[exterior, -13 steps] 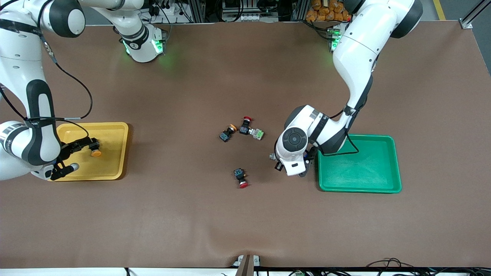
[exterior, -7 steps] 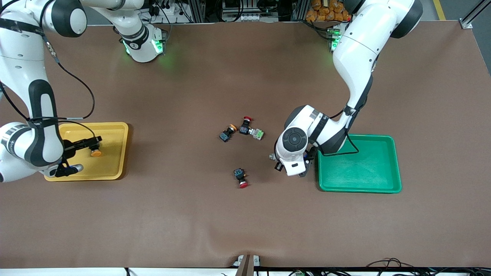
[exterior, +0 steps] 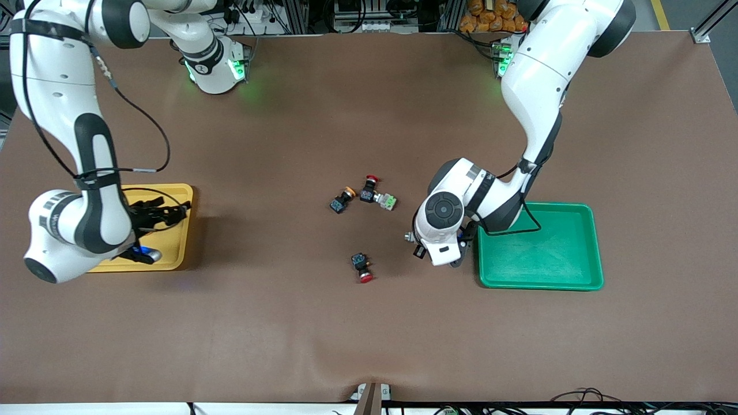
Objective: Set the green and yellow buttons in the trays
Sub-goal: 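Release the yellow button, then grasp the black button with the right gripper, then lower the white button into the green tray while the right gripper lifts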
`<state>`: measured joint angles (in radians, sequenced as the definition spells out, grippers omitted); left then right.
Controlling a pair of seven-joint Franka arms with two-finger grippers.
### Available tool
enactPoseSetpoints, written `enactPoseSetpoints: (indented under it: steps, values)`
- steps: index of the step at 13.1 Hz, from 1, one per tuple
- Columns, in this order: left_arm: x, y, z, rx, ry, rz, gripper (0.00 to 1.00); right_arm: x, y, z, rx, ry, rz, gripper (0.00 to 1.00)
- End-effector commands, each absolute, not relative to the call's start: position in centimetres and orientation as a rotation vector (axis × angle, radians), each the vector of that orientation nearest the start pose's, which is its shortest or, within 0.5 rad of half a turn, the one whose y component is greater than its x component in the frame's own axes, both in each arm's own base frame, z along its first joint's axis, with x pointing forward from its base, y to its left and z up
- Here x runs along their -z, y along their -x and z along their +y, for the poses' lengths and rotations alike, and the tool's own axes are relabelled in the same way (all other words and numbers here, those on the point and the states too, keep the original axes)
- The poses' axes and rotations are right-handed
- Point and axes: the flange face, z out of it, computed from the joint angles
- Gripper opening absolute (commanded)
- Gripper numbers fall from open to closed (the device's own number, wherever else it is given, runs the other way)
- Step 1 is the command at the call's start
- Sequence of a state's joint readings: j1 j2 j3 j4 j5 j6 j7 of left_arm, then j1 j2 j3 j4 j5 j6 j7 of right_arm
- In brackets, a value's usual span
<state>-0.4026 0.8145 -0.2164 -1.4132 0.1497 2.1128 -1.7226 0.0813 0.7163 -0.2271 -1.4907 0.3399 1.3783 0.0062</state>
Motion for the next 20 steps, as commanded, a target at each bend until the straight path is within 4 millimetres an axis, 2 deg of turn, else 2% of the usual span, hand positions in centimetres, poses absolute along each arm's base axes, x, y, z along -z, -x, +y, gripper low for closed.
enactPoseSetpoints:
  steps: [1, 4, 6, 7, 8, 11, 13, 17, 19, 20]
  values:
    - [-23.2, -60.8, -38.2, -0.087, 2.611, -1.591, 0.02, -25.0, -60.6, 1.3, -1.149, 2.641, 0.513, 1.00]
    - [-23.3, -61.0, -37.5, -0.086, 2.597, -1.584, 0.02, -25.2, -60.1, 7.5, -1.140, 2.682, 0.748, 1.00]
    - [-23.2, -61.1, -37.3, -0.090, 2.591, -1.582, 0.01, -25.0, -59.5, 11.3, -1.126, 2.672, 0.810, 1.00]
    - [-24.2, -61.4, -37.0, -0.077, 2.599, -1.593, 0.00, -25.3, -59.3, 13.4, -1.102, 2.677, 0.851, 1.00]
    - [-25.0, -61.9, -36.4, -0.072, 2.603, -1.608, 0.01, -25.5, -59.0, 16.5, -1.077, 2.678, 0.913, 1.00]
    - [-25.0, -62.1, -36.1, -0.073, 2.604, -1.607, 0.00, -25.9, -58.1, 25.3, -0.959, 2.651, 1.111, 1.00]
    - [-25.2, -62.2, -35.5, -0.080, 2.592, -1.602, 0.00, -25.9, -57.4, 29.5, -0.892, 2.634, 1.191, 1.00]
    - [-28.2, -63.7, -32.2, -0.075, 2.589, -1.612, 0.00, -23.6, -55.9, 33.2, -0.807, 2.630, 1.227, 1.00]
    - [-29.5, -64.7, -30.1, -0.070, 2.596, -1.613, 0.00, -22.0, -55.2, 35.2, -0.769, 2.607, 1.302, 1.00]
    - [-30.3, -65.2, -29.0, -0.060, 2.596, -1.625, 0.00, -21.5, -55.2, 35.4, -0.753, 2.604, 1.304, 1.00]
